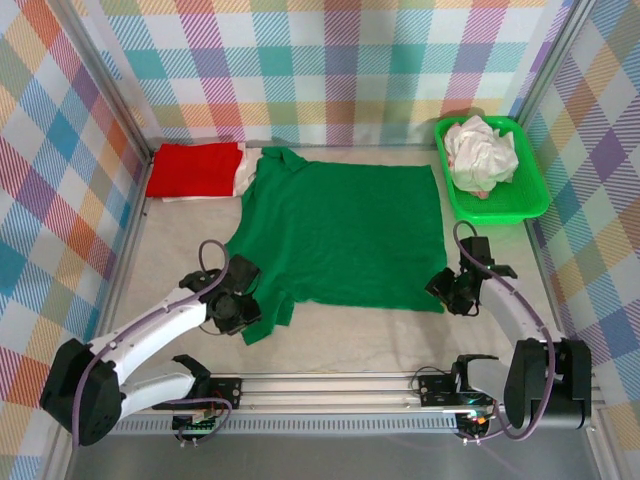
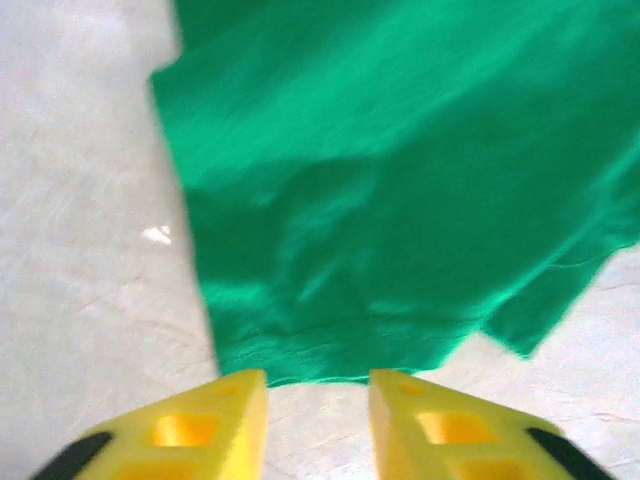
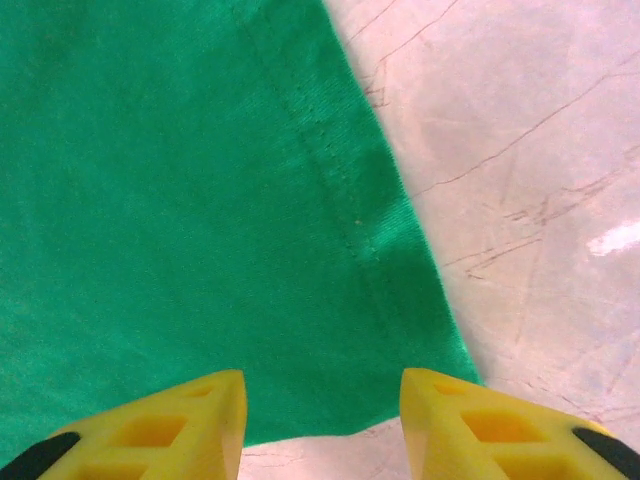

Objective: Fold and stack the t-shirts

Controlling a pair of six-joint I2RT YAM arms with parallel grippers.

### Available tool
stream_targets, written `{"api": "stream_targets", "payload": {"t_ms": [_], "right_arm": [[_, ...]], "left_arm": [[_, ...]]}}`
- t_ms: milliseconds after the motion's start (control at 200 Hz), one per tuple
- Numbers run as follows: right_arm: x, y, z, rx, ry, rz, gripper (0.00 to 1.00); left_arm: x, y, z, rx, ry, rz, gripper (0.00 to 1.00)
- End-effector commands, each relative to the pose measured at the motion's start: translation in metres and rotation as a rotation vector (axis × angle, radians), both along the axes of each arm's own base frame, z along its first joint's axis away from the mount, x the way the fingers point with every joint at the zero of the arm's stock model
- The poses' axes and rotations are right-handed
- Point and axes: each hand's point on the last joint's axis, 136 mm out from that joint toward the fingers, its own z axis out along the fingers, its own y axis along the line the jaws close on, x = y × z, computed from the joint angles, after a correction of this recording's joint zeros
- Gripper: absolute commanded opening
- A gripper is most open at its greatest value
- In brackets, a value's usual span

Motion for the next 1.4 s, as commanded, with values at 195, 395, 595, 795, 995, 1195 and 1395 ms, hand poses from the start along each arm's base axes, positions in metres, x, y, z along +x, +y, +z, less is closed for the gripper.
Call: {"api": "stream_targets", "payload": {"t_ms": [195,395,595,795,995,1195,1395], "right_arm": [[0.014,0.008,-0.011,0.047,-0.006,0.016,0.47],[0.020,0.008,-0.012,0.049,-0.027,0.018,0.47],[0.017,0.007,-0.014,0.042,-0.029,0.015,0.48],[0.011,0.008,-0.019,0.051,-0.013,0.004,0.48],[0.004,0.004,-0.017,0.034,-0.004,-0.013,0.49],[-0.016,-0.006,-0.006,-0.012,0.053,-0.069,0.49],[-0.023,-0.016,-0.008,-0.026,0.078,-0.112,0.54]], "left_arm": [[-0.032,0.007,-0.021,-0.011,0.100,0.043,0.43],[-0.020,-0.004,-0.034,-0.032,0.079,0.023,0.46],[-0.015,-0.007,-0.040,-0.011,0.090,-0.003,0.42],[-0.017,-0.002,-0.048,0.034,0.117,-0.035,0.14],[-0.001,0.000,-0.036,0.071,0.058,-0.053,0.00],[0.012,-0.001,-0.019,0.088,0.007,-0.063,0.00],[0.022,-0.003,-0.011,0.076,-0.058,-0.062,0.00]]}}
